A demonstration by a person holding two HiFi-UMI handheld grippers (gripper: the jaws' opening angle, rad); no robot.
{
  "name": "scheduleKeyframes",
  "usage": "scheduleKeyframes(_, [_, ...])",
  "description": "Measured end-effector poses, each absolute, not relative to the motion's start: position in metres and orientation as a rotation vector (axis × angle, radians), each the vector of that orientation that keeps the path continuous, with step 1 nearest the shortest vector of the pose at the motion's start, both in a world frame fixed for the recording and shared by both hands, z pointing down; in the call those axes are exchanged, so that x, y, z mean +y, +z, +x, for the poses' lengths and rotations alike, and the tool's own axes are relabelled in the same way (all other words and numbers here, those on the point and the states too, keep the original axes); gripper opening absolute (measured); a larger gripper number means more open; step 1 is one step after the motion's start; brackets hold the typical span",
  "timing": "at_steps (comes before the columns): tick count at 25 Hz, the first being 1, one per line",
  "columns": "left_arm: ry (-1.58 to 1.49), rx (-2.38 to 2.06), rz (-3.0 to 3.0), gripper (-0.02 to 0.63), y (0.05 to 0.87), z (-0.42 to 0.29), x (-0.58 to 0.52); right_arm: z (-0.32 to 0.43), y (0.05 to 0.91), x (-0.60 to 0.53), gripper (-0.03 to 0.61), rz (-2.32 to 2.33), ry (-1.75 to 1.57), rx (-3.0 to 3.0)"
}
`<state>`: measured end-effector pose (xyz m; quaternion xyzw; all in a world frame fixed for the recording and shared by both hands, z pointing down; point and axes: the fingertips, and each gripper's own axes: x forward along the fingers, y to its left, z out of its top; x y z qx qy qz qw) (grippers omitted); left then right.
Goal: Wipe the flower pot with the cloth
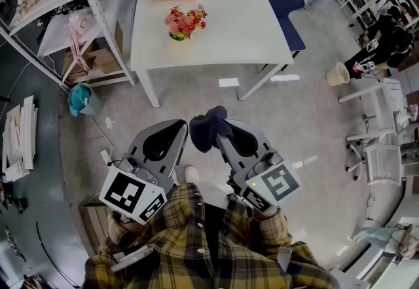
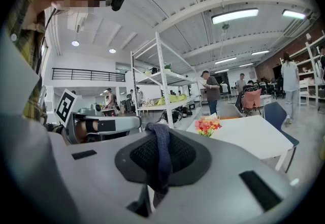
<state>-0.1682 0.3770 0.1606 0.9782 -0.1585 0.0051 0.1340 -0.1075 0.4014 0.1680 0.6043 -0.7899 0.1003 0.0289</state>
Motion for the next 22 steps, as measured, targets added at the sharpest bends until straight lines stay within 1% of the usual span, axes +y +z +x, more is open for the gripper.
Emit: scheduleKeyframes(22, [0.001, -0.541, 2.862, 0.011, 0.159, -0.129, 0.392, -0.060, 0.166, 0.417, 0.015, 1.870, 0.313, -2.508])
